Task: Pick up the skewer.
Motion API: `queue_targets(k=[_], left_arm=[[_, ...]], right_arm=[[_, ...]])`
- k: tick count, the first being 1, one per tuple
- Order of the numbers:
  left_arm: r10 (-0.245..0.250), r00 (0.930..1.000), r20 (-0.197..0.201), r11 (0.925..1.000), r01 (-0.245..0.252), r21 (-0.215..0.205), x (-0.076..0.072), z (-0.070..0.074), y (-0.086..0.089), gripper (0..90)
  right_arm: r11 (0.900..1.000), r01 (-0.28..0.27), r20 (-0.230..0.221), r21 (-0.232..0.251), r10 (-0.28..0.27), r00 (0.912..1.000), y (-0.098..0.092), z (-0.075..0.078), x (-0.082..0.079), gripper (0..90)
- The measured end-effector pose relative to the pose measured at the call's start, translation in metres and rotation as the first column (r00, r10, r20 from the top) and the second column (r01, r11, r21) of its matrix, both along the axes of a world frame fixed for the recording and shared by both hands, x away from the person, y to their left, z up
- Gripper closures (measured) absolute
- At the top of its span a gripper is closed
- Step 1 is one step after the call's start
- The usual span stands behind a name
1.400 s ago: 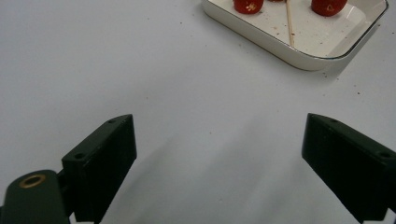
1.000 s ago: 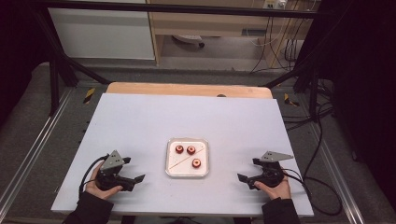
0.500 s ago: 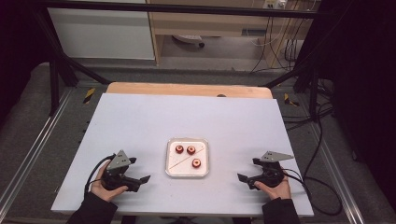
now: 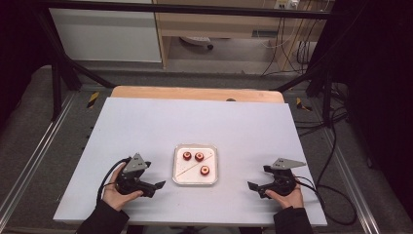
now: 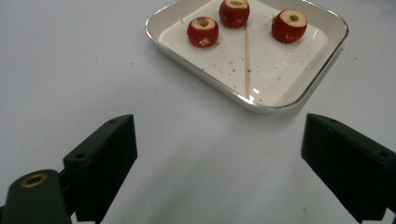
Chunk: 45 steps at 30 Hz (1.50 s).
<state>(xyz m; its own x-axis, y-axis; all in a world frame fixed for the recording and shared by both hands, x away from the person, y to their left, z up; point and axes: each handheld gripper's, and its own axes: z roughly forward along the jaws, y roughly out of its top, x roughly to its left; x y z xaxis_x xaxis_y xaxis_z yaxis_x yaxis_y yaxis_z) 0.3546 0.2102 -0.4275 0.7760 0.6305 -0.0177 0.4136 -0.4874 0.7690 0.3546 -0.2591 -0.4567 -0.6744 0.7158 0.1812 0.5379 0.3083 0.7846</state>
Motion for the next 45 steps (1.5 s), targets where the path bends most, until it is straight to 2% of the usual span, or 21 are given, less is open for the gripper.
queue_targets(k=[10,16,19,24,31,33,35,38,45], left_arm=[[-0.018,0.9998,-0.01,0.9985,0.019,0.051,0.015,0.01,-0.028,11.0],[-0.023,0.9991,-0.036,0.9982,0.025,0.054,0.024,0.011,-0.046,16.1],[-0.023,0.999,-0.038,0.9962,0.026,0.084,0.03,0.01,-0.057,18.9],[-0.034,0.9978,-0.057,0.9934,0.04,0.107,0.038,0.006,-0.074,27.0],[-0.035,0.9971,-0.068,0.9878,0.045,0.149,0.043,-0.001,-0.089,39.1],[-0.043,0.9954,-0.085,0.9889,0.055,0.138,0.044,-0.003,-0.09,44.1],[-0.047,0.9951,-0.087,0.9877,0.059,0.145,0.045,-0.005,-0.092,49.0],[-0.051,0.9945,-0.091,0.9895,0.063,0.13,0.045,-0.006,-0.092,60.0],[-0.048,0.995,-0.087,0.9878,0.06,0.144,0.044,-0.012,-0.095,73.1]], right_arm=[[1.0,-0.001,-0.005,-0.007,0.001,1.0,0.0,0.0,0.0,2.0],[1.0,-0.001,-0.006,-0.007,0.001,1.0,0.0,0.0,0.0,2.1],[1.0,-0.005,-0.007,-0.011,0.005,1.0,0.001,-0.001,0.0,2.1],[1.0,-0.006,-0.008,-0.012,0.006,0.9999,0.001,-0.001,0.0,2.2],[1.0,-0.008,-0.006,-0.015,0.008,1.0,0.0,-0.001,0.0,2.4],[1.0,-0.007,-0.008,-0.014,0.007,0.9999,0.0,-0.001,0.0,2.4],[1.0,-0.008,-0.007,-0.014,0.008,0.9999,0.001,-0.001,0.0,2.5],[1.0,-0.008,-0.01,-0.013,0.008,0.9999,0.001,-0.001,0.0,2.5],[1.0,-0.01,-0.008,-0.015,0.009,0.9999,0.0,-0.001,0.0,2.5]])
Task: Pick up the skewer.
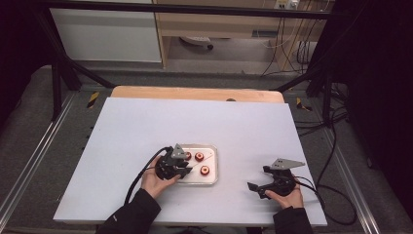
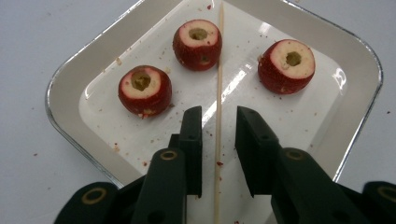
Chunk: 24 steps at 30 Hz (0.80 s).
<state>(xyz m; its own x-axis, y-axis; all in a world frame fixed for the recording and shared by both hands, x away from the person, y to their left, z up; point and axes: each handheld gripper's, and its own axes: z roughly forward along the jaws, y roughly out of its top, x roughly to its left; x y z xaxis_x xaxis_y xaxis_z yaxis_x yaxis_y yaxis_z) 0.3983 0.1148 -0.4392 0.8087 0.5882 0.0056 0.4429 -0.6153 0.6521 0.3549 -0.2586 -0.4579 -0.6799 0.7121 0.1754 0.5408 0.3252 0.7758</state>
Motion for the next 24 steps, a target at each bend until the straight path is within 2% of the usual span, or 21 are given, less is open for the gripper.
queue_targets(k=[6,13,20,24], left_arm=[[0.016,0.9998,0.012,0.9998,-0.016,-0.015,0.0001,-0.002,0.0007,80.6],[0.015,0.9999,0.006,0.9997,-0.015,-0.018,-0.0017,-0.0023,0.0002,86.4],[0.017,0.9998,0.009,0.9996,-0.017,-0.025,-0.0024,-0.0029,0.0014,87.8],[0.022,0.9997,0.009,0.9989,-0.021,-0.042,-0.0027,-0.0039,0.0026,88.3]], right_arm=[[1.0,0.0,0.0,0.001,0.0,1.0,-0.0003,0.0005,0.0,2.5],[1.0,0.003,-0.004,0.004,-0.003,1.0,-0.0002,0.0008,-0.0003,2.5],[1.0,0.0,-0.002,0.0,0.0,1.0,-0.0002,0.0004,-0.0001,2.5],[1.0,0.0,-0.002,0.003,0.0,1.0,0.0003,0.0,-0.0001,2.5]])
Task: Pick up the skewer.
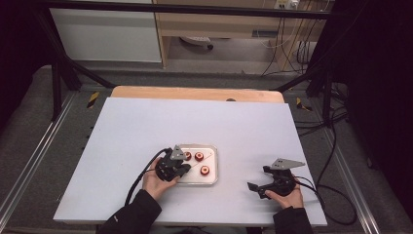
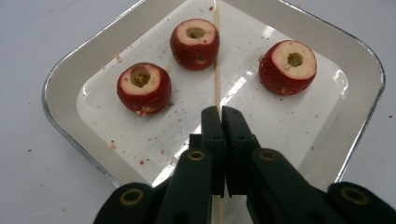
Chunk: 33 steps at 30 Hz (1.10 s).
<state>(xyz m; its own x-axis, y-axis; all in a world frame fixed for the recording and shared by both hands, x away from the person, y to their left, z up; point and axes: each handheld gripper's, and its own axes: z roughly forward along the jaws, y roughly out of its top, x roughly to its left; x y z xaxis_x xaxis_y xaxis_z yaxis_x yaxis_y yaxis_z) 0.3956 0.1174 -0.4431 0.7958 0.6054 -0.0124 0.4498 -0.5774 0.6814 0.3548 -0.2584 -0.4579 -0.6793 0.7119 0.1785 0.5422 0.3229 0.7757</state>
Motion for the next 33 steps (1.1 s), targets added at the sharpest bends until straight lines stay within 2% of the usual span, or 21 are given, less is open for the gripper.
queue_targets(k=[6,18,23,28,33], left_arm=[[-0.005,1.0,0.008,0.9996,0.005,-0.027,-0.001,0.002,0.002,88.6],[-0.027,0.9994,0.022,0.9953,0.029,-0.093,-0.009,0.016,0.007,88.6],[-0.039,0.9989,0.025,0.9939,0.041,-0.102,-0.012,0.021,0.008,88.6],[-0.053,0.9983,0.022,0.9928,0.055,-0.106,-0.015,0.026,0.009,88.6],[-0.077,0.9968,0.021,0.9928,0.078,-0.091,-0.019,0.029,0.007,88.6]], right_arm=[[1.0,0.001,0.0,0.0,-0.001,1.0,0.0,0.0,0.0,2.5],[1.0,0.001,0.006,0.005,-0.001,1.0,0.0,0.001,-0.001,2.5],[1.0,0.008,0.013,-0.001,-0.008,0.9999,0.001,0.001,-0.001,2.0],[1.0,-0.011,0.033,-0.017,0.012,0.9994,0.006,0.004,-0.001,1.1],[0.998,-0.037,0.053,-0.042,0.039,0.9978,0.012,0.009,-0.003,0.4]])
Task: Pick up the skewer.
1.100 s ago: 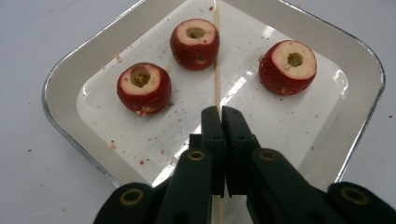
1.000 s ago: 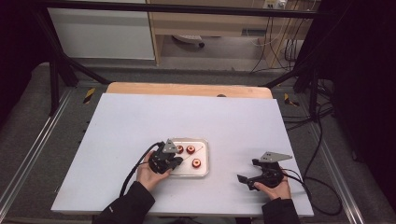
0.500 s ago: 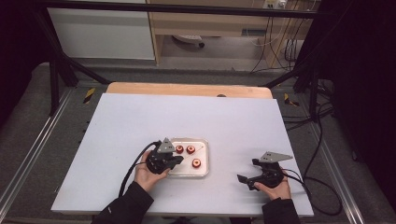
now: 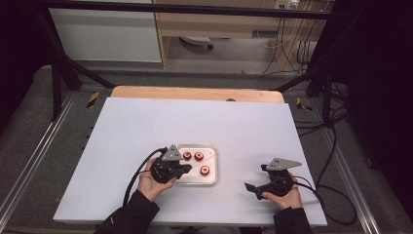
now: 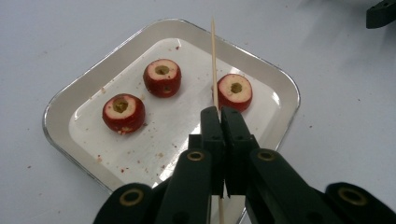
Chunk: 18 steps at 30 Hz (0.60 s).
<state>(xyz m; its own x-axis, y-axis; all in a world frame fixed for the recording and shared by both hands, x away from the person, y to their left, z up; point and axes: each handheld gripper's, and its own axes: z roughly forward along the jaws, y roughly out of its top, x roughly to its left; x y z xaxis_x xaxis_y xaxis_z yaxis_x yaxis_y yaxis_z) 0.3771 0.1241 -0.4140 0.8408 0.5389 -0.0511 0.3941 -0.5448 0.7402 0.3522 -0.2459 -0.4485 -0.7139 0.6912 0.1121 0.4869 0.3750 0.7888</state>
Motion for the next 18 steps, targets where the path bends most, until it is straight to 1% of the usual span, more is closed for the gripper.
queue_targets(k=[3,4,6,12,16,18], left_arm=[[-0.008,1.0,0.0,1.0,0.008,0.005,-0.002,0.002,-0.001,88.6],[-0.018,0.9998,0.001,0.9998,0.018,0.012,-0.003,0.004,-0.001,88.6],[-0.025,0.9997,0.001,0.9996,0.025,0.013,-0.005,0.005,-0.001,88.6],[-0.046,0.9989,0.003,0.9987,0.046,0.022,-0.007,0.009,-0.005,88.6],[-0.069,0.9976,0.007,0.9966,0.068,0.046,-0.008,0.012,-0.008,88.6],[-0.077,0.997,0.007,0.9952,0.076,0.061,-0.009,0.015,-0.009,88.6]], right_arm=[[1.0,-0.003,0.016,-0.027,0.003,0.9999,0.006,0.002,-0.001,0.4],[1.0,-0.004,0.017,-0.031,0.005,0.9999,0.008,0.003,-0.001,0.4],[0.998,-0.014,0.029,-0.055,0.016,0.9995,0.013,0.006,-0.001,0.4],[0.995,-0.046,0.066,-0.093,0.052,0.9965,0.028,0.017,-0.002,1.2],[0.988,-0.068,0.109,-0.136,0.083,0.9906,0.04,0.026,-0.002,2.9],[0.985,-0.083,0.117,-0.154,0.101,0.9879,0.046,0.029,-0.002,3.7]])
